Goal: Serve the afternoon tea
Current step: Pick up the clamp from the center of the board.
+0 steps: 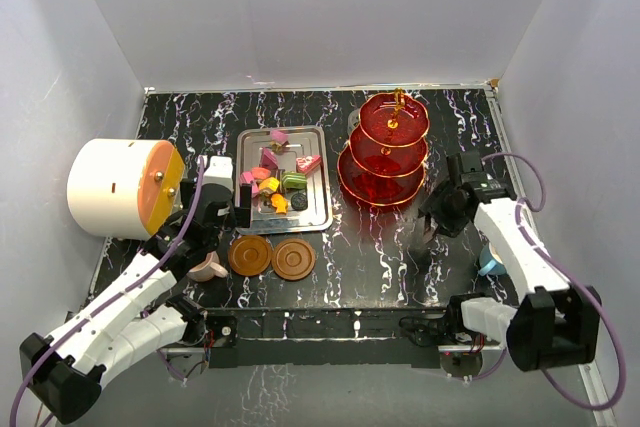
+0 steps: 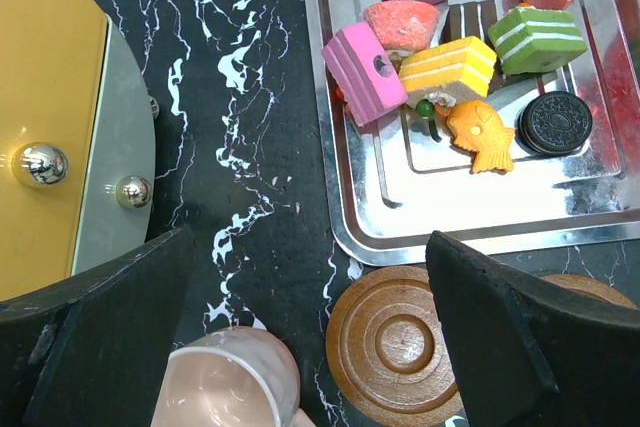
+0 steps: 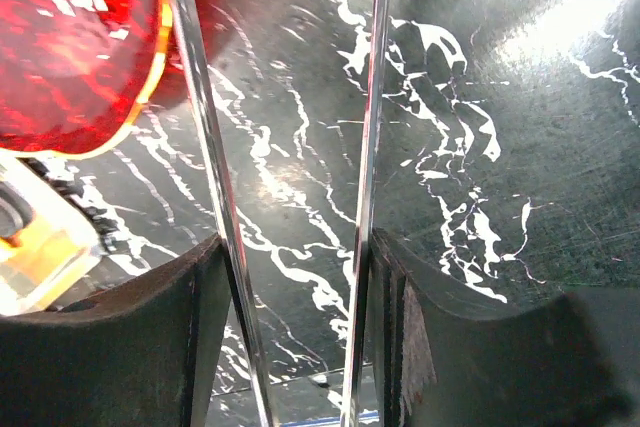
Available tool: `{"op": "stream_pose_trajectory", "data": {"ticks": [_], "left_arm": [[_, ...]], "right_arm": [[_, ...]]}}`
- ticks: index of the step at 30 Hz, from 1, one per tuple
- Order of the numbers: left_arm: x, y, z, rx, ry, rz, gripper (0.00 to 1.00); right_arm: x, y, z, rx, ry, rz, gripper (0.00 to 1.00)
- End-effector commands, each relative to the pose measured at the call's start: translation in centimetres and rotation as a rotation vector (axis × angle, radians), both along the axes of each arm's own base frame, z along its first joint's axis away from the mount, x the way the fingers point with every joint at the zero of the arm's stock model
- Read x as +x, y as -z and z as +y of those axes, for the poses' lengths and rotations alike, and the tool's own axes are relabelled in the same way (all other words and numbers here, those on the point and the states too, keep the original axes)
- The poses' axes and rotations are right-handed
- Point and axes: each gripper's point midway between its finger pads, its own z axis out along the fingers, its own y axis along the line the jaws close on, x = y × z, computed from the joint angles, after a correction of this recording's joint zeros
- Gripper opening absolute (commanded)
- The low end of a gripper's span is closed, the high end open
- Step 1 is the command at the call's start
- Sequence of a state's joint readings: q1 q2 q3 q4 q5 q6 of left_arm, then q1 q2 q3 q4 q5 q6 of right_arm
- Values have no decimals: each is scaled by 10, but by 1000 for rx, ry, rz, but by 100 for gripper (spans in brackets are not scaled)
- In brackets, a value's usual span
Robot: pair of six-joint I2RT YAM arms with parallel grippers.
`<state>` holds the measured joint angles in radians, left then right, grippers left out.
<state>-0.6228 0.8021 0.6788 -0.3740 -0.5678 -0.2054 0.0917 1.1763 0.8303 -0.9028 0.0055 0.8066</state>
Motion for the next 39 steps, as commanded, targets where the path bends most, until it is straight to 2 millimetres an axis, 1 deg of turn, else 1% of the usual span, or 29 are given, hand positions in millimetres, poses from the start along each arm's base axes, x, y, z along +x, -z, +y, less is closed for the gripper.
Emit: {"op": "stream_pose_trajectory", "data": {"ticks": [1, 7, 11, 13, 16, 21, 23, 26, 27, 29, 31, 32, 34, 39], "left_arm": [[3, -7, 0, -11, -6, -18, 99], [3, -5, -1, -9, -2, -10, 99], [3, -4, -1, -9, -2, -8, 99], [3, -4, -2, -8, -1, -6, 99], [4, -5, -1, -8, -5, -9, 99], [3, -7, 2, -6, -20, -20, 99], [3, -9, 3, -8, -25, -27, 99], [3, -9, 4, -7, -27, -29, 99], [3, -9, 4, -6, -28, -28, 99], [3, -9, 4, -7, -28, -28, 99], [3, -8, 4, -5, -27, -25, 99], [4, -9, 3, -5, -26, -26, 99], [4, -8, 3, -5, -26, -25, 99], [4, -9, 3, -5, -27, -27, 99]], "right_arm": [[4, -44, -10, -37, 50, -106, 50], [-6, -74, -12, -41, 56, -140, 50], [-11, -104, -13, -39, 46, -201, 50], [-15, -117, -11, -32, 19, -229, 50], [-23, -129, -8, -28, -35, -230, 49], [-44, -135, -2, -13, -145, -167, 50], [-52, -133, 9, 34, -222, -144, 49], [-63, -129, 29, 136, -319, -126, 46], [-66, -129, 32, 152, -339, -126, 46], [-70, -128, 37, 173, -392, -125, 45], [-74, -129, 43, 202, -439, -130, 40], [-75, -130, 46, 216, -464, -135, 40], [-77, -129, 50, 233, -504, -131, 40], [-81, -135, 66, 284, -615, -135, 40]]}}
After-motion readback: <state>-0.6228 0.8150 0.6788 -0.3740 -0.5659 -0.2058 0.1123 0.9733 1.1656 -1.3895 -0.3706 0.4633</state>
